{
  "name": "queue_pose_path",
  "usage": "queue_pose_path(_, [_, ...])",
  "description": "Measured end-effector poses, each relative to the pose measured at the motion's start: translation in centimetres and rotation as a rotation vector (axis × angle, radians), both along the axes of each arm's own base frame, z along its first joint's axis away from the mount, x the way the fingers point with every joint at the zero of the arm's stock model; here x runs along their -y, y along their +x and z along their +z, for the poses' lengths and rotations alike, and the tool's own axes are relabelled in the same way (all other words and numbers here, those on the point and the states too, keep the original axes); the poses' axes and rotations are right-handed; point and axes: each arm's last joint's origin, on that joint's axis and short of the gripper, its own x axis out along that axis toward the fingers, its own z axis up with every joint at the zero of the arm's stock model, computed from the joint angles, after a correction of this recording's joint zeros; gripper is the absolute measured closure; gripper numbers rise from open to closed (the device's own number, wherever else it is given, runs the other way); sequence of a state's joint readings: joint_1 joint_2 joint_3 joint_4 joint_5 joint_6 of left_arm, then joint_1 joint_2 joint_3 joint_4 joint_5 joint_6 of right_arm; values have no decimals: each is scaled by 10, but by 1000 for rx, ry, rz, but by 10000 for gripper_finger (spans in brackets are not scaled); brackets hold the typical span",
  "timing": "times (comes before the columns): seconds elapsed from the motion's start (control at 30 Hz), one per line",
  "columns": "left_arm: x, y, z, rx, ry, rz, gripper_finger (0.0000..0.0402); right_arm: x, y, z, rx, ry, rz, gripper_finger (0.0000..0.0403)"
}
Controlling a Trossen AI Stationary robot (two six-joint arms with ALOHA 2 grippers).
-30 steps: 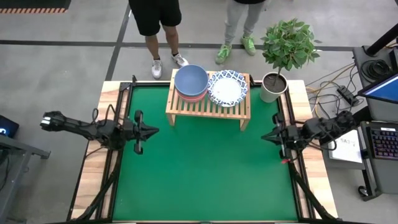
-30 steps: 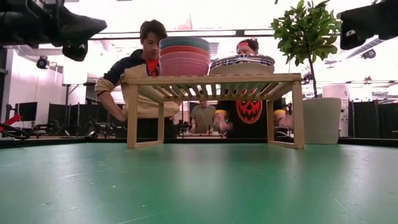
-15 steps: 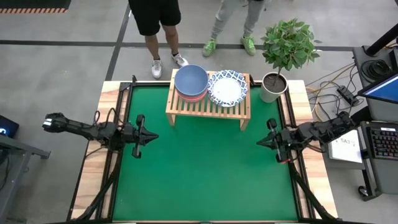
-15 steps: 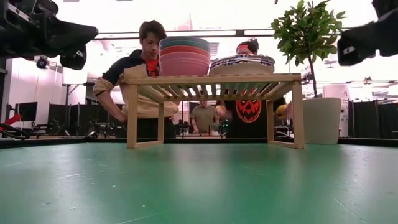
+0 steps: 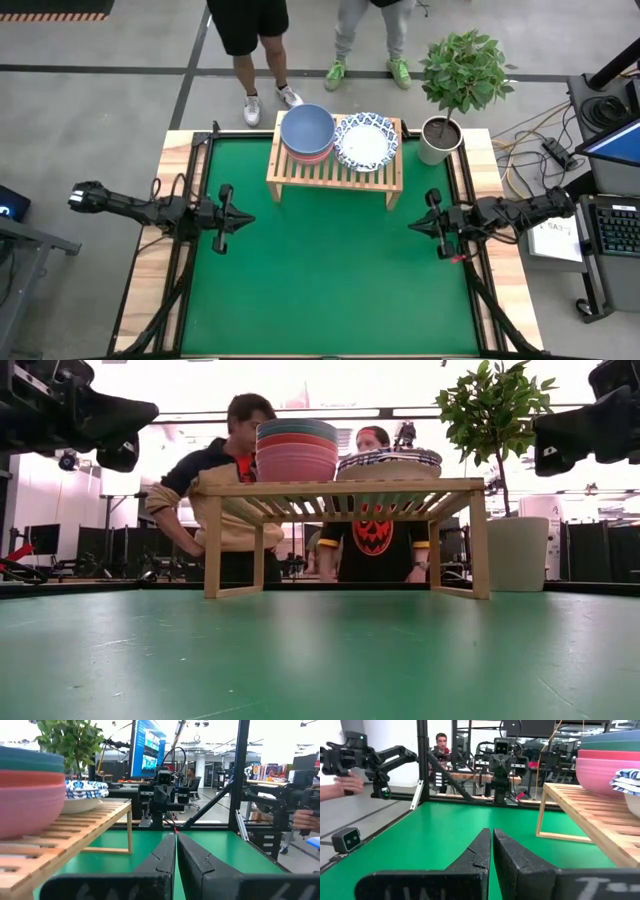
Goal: Place and stack bowls onto a shelf
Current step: Return to Home Position
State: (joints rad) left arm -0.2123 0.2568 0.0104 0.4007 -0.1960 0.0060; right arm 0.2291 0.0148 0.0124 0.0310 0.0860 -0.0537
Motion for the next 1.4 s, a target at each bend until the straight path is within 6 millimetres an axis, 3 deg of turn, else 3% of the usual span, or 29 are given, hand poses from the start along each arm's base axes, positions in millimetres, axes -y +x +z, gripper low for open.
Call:
queue_pose_path(0.23, [0, 1, -1, -20, -130, -17, 402, 1, 0, 0, -3, 13, -16, 394])
queue_pose_path(1.4, [1, 6, -7, -83, -120, -12, 402, 1, 0, 0, 0, 2, -20, 394])
